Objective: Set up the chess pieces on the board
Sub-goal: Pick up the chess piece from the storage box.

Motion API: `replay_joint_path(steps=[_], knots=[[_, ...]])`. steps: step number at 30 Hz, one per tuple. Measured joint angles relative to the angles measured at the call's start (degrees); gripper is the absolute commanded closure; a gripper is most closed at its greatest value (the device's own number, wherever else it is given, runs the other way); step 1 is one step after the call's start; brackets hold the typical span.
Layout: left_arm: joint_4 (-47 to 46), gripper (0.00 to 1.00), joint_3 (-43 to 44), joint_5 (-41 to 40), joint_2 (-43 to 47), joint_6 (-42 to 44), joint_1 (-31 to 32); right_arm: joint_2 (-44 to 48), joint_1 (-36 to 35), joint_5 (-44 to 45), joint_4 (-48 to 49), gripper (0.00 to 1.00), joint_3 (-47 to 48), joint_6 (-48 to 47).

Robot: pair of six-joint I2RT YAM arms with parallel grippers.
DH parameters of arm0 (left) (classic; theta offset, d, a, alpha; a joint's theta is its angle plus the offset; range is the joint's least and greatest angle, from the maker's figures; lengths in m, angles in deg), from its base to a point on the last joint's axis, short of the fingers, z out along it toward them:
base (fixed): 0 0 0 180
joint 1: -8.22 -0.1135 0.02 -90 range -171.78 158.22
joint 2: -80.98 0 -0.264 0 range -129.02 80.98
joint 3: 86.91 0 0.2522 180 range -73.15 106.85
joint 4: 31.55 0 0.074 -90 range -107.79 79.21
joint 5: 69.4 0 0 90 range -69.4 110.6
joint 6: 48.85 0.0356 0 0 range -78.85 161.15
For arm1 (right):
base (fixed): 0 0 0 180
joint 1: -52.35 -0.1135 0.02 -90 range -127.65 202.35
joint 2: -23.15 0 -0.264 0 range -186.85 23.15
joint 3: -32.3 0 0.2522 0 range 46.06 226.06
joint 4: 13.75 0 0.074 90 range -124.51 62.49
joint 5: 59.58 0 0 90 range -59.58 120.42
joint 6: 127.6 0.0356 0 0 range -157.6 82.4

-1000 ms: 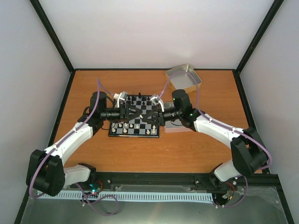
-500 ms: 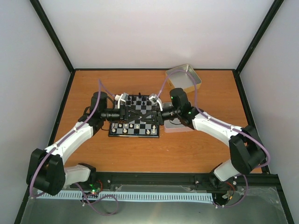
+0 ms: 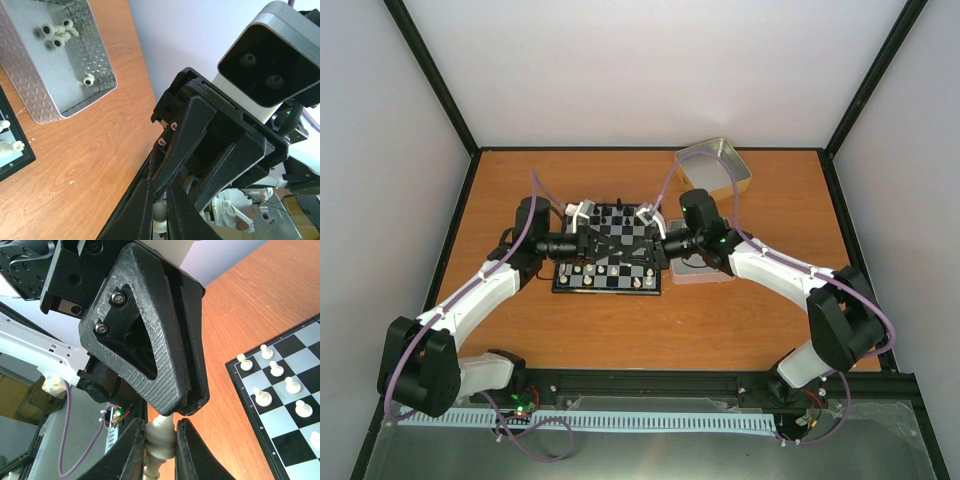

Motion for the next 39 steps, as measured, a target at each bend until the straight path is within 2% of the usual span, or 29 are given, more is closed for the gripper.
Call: replay_joint_path(steps=[19,26,30,39], knots=[[11.21,0.99,4.76,-9.01,-1.22,11.1,0.09,-4.61,-0.02,1.77,-6.67,0.82,4.9,-4.22],[10.08,0.99,4.85,-16.83,-5.66,13.33,-0.15,-10.75,-0.02,8.09,-8.7,0.82,8.79,-4.11],[8.39,0.99,4.87,-18.51,-10.12,13.7,-0.31,-14.97,0.17,11.04,-10.95,0.82,11.34,-4.0],[6.23,0.99,5.49,-21.51,-14.99,14.27,-0.33,-21.73,1.53,10.88,-19.08,0.8,18.75,-3.96]])
